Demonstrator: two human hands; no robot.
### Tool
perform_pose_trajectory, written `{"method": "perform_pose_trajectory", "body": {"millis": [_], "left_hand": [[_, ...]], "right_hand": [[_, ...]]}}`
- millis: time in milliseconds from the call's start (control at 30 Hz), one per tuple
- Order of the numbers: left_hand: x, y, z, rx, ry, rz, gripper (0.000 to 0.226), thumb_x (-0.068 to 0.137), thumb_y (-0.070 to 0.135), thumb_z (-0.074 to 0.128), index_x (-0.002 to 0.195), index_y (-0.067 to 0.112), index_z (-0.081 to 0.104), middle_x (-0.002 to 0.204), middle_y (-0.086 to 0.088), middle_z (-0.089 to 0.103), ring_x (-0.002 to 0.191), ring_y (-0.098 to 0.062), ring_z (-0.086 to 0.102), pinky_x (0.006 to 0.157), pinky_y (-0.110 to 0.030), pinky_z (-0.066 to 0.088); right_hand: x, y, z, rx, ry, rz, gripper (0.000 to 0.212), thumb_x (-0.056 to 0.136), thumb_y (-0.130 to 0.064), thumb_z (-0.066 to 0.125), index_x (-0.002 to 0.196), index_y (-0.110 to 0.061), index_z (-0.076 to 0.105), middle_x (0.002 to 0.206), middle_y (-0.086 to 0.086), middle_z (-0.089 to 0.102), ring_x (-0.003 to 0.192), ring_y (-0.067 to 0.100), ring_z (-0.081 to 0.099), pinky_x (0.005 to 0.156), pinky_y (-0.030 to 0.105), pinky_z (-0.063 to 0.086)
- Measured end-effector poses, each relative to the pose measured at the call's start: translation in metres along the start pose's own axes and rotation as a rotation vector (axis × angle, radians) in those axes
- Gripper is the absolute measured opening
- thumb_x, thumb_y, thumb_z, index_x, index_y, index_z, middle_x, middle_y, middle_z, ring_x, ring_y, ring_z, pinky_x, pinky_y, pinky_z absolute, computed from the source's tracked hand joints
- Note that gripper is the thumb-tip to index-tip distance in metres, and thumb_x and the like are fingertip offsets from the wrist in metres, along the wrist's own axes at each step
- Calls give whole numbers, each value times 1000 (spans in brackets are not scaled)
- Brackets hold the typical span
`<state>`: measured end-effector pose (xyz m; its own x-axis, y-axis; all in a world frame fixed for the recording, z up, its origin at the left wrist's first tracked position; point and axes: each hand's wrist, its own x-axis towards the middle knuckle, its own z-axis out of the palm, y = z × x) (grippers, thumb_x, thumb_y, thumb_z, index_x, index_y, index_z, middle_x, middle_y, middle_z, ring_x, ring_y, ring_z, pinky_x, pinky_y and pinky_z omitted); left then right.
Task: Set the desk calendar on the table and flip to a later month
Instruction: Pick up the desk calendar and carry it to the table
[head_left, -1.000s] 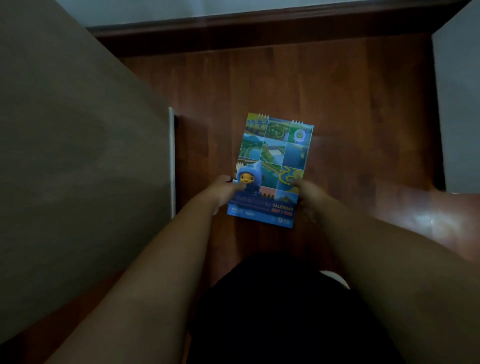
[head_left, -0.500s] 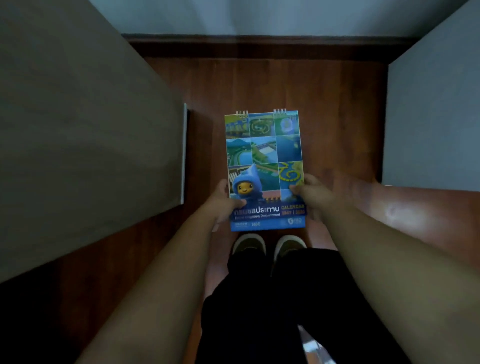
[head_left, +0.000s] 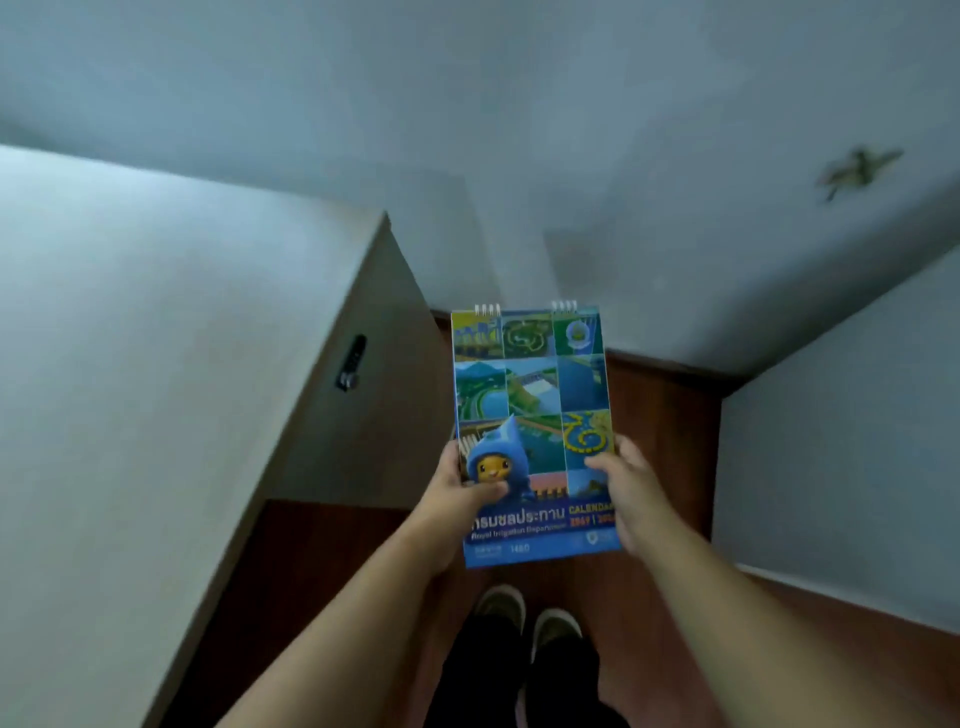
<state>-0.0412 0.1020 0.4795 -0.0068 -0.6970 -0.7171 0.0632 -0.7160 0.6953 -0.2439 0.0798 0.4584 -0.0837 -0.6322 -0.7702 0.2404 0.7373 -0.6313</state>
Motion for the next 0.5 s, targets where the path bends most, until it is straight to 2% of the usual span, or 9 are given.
{"method": "perform_pose_trajectory", "body": {"millis": [33,100,200,233,300,367,400,500], "left_hand": [[-15,13,-3,-14,2,29,47,83,-13,65,115,19,53,122,-24,65,110,-41,65,101,-54,50],[-45,35,-9,-61,7,88,47,83,-11,66,118,17,53,120,-24,65,108,-42,66,99,-57,51],[-90,67,-20,-225,73,189,43,86,-5,66,122,12,50,112,-20,67,91,-36,70,81,-49,58],[-104,77,-26,-283,101,225,39,88,-2,65,122,10,50,110,-19,67,86,-35,71,75,-47,59],[-132,94,-45,-381,149,308,27,92,3,62,116,11,52,104,-16,69,78,-32,72,65,-43,61],[-160,107,-71,-459,231,404,19,92,3,59,106,14,53,99,-15,68,71,-29,73,56,-39,60],[-174,112,-87,-481,275,443,19,92,3,59,104,15,52,99,-14,68,69,-29,73,54,-38,60],[-220,117,-142,-521,372,528,19,94,4,58,107,15,50,101,-16,68,72,-28,74,56,-39,60]], "right_hand": [[-12,-17,6,-14,-20,-24,29,84,-8,55,109,-21,60,98,15,69,87,37,63,85,64,50],[-40,-50,21,-49,-67,-75,20,85,-11,55,101,-23,59,97,16,69,83,38,65,79,60,53],[-80,-87,55,-136,-121,-188,20,89,-9,56,106,-21,58,95,10,69,73,30,65,67,40,55],[-92,-95,69,-177,-137,-238,23,89,-10,57,111,-18,58,98,8,69,74,27,65,69,38,54],[-115,-107,101,-238,-200,-323,30,89,-12,60,119,-12,59,105,10,70,85,26,66,78,41,55],[-136,-117,136,-278,-275,-377,29,88,-13,61,117,-11,59,105,10,70,85,25,66,74,37,54],[-146,-121,155,-295,-317,-388,28,88,-13,62,116,-11,59,103,9,71,84,24,66,71,35,54],[-182,-126,216,-338,-506,-387,31,85,-7,60,116,-12,57,96,8,70,82,27,67,70,42,56]]}}
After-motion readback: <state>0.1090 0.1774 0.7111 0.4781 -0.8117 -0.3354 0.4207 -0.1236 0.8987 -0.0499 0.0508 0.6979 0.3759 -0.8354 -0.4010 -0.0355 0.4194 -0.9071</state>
